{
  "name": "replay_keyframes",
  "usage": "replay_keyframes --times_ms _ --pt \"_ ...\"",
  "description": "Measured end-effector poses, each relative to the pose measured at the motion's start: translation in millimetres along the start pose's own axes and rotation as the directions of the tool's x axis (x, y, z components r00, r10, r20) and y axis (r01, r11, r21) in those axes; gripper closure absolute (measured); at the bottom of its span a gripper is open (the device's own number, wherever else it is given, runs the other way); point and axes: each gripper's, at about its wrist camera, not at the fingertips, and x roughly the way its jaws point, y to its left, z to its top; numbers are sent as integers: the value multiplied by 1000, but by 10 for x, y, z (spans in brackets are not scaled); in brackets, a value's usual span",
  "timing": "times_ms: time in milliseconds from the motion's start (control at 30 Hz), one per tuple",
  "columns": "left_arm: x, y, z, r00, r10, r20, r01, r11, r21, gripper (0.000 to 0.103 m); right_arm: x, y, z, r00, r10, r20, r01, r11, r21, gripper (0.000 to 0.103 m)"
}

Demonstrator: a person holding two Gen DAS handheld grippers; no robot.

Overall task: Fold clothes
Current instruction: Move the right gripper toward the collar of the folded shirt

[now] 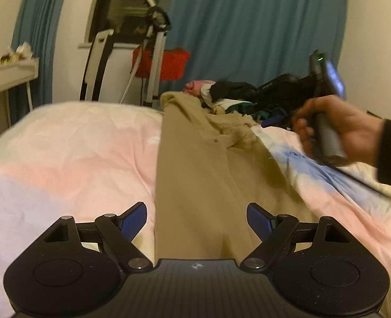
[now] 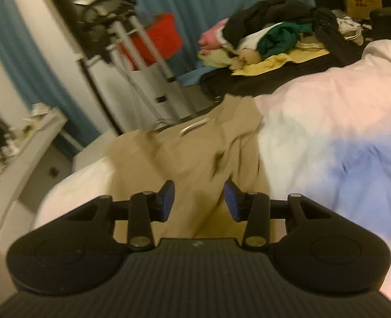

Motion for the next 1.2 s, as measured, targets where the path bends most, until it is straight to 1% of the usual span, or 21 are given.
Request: replay_keyframes --times_ms 67,133,167,233,300,333,367,400,467,500,600,700,833,900,933,1033,1067,1100,1133,1167,1200 --pt "99 82 -30 1000 -13 -13 13 1000 -24 19 294 -27 61 999 -32 15 32 999 0 58" --pt "184 166 -52 1000 -27 -15 26 998 -52 19 511 -83 68 999 -29 29 29 999 31 58" --pt "230 207 -56 999 -38 -12 37 997 -64 19 612 -105 50 1000 -11 24 10 999 46 58" --pt "286 272 -68 999 -44 -21 42 994 -103 19 774 -95 25 1000 3 9 -3 1000 30 58" --pt "334 334 -80 998 -47 -32 42 989 -145 19 814 -70 1 999 19 29 -20 1000 13 58" --pt "359 366 -86 998 -48 -38 42 985 -165 19 812 -70 -13 998 36 47 -37 999 12 62" --pt "383 397 -92 998 -50 -44 41 982 -186 19 815 -68 -8 997 40 61 -41 999 7 83" --pt "407 428 -98 997 -52 -49 41 978 -207 19 791 -54 -16 997 16 80 -16 1000 0 89" --pt "395 460 -92 998 -54 -45 42 971 -234 19 710 -24 -35 992 -7 128 8 1000 -5 93" --pt "382 467 -89 998 -51 -42 40 970 -240 19 623 5 -50 985 -17 170 19 1000 -11 94" --pt "349 459 -76 998 -44 -40 33 970 -241 19 432 67 -64 963 -62 261 71 997 -24 95" --pt "336 430 -54 999 -42 -31 34 975 -219 19 378 97 -40 946 -121 300 144 988 -55 95" --pt "338 381 -7 999 -29 -13 26 985 -168 19 434 -13 -19 940 -183 287 197 980 -22 95" --pt "341 356 -2 1000 -26 -11 24 988 -151 19 509 -70 -30 947 -198 252 210 978 -21 94" --pt "351 348 0 1000 -26 -13 24 989 -147 19 541 -98 -36 950 -205 235 215 976 -19 92" --pt "397 347 9 999 -24 -22 21 989 -143 19 442 -130 -75 955 -188 231 190 982 15 88" --pt "408 354 9 999 -25 -24 21 989 -147 19 411 -117 -69 956 -191 223 194 981 8 81" --pt "416 362 7 999 -27 -27 23 988 -154 19 377 -103 -65 957 -193 216 197 980 0 65" --pt "425 370 5 999 -29 -29 24 987 -160 19 310 -74 -78 958 -177 227 186 982 -17 56" --pt "438 381 7 999 -30 -32 24 986 -167 19 243 -46 -93 958 -162 239 174 984 -33 42" --pt "443 386 10 999 -30 -33 24 985 -174 19 175 -20 -123 955 -146 257 162 986 -43 33"
